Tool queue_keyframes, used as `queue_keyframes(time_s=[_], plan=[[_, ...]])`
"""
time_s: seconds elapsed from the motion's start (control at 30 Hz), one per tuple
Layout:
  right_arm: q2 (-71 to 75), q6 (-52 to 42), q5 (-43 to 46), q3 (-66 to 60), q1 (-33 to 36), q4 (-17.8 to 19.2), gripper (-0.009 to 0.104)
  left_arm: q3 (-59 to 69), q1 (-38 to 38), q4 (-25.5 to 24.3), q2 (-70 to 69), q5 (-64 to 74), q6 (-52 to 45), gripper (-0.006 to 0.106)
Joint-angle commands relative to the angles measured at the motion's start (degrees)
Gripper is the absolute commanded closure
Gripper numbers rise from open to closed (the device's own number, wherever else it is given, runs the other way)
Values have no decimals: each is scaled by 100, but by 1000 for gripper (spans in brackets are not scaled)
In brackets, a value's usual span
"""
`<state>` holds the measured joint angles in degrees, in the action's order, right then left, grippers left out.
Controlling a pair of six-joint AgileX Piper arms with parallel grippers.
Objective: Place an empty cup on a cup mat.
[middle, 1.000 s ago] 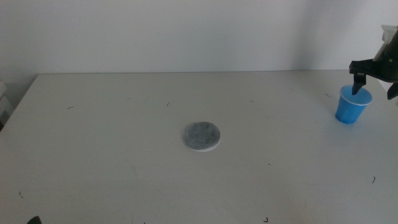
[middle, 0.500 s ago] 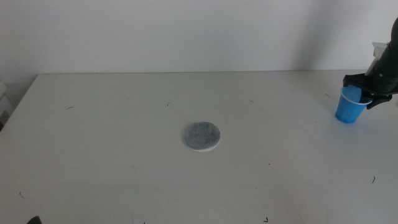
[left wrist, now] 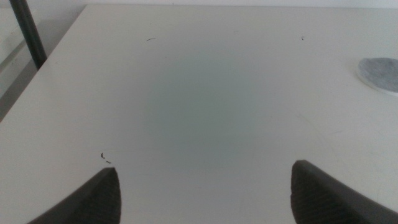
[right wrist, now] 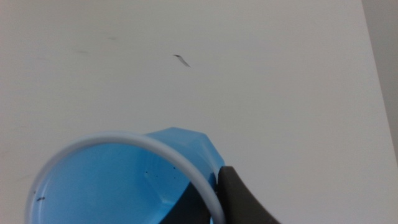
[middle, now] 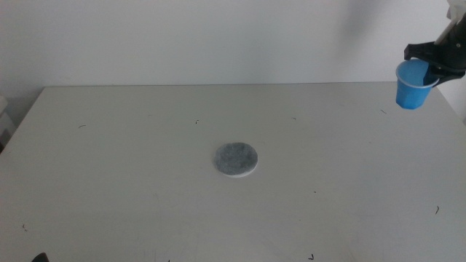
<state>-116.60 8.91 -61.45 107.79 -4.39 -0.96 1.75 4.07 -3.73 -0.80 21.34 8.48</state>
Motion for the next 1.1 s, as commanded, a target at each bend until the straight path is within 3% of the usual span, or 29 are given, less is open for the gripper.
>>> queue_keyframes(time_s=[0.0,0.3,0.6,1.07], plan=[[650,-77,28,186,206,-11,96,-34,-6,-2,-20,-384,62,-5],[1059,-41,-93,186,1601,-103,96,-34,-6,-2,-20,-384,62,-5],[781,172,536,186,2892,-281,96,-34,-6,-2,-20,-384,62,-5],[-238,334,1340,186,3474,-310,96,-34,-6,-2,-20,-384,62,-5]])
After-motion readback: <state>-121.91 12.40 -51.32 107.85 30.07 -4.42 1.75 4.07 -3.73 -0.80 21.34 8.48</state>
